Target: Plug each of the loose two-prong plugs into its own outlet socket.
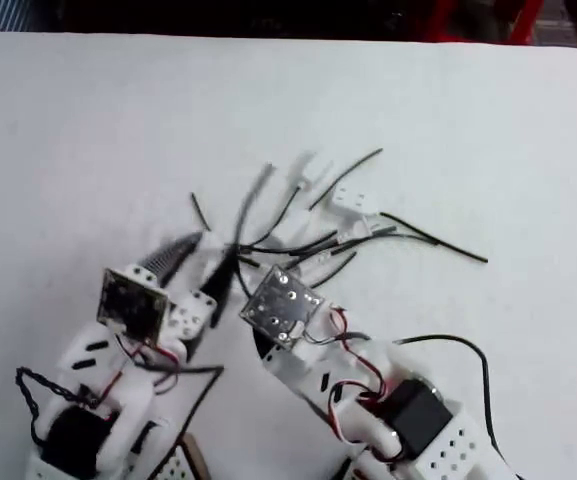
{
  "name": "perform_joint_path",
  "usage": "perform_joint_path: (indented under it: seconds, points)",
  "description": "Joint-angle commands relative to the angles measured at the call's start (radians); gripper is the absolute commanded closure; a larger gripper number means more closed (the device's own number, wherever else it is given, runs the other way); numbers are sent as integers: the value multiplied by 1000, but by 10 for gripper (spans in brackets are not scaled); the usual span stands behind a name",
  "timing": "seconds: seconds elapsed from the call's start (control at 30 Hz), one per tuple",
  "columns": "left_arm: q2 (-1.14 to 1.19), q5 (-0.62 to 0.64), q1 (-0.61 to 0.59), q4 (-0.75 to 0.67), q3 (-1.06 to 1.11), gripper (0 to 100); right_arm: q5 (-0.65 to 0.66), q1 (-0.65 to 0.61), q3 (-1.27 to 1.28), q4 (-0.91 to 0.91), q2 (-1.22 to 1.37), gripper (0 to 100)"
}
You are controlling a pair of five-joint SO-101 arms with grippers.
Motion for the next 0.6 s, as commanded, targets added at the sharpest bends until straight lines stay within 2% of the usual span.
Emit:
perform_joint_path:
  seconds: [0.0,0.17,0.43,0.57]
  points:
    - [-1,3,97,32,-61,838,3,-7,-3,-7,-16,981]
    - [-1,-71,105,34,-58,838,3,-5,6,-7,-16,981]
    - [2,-68,101,87,-58,838,-2,30,6,-7,-15,981]
    - [4,-66,28,64,-14,838,-5,33,6,-8,-15,981]
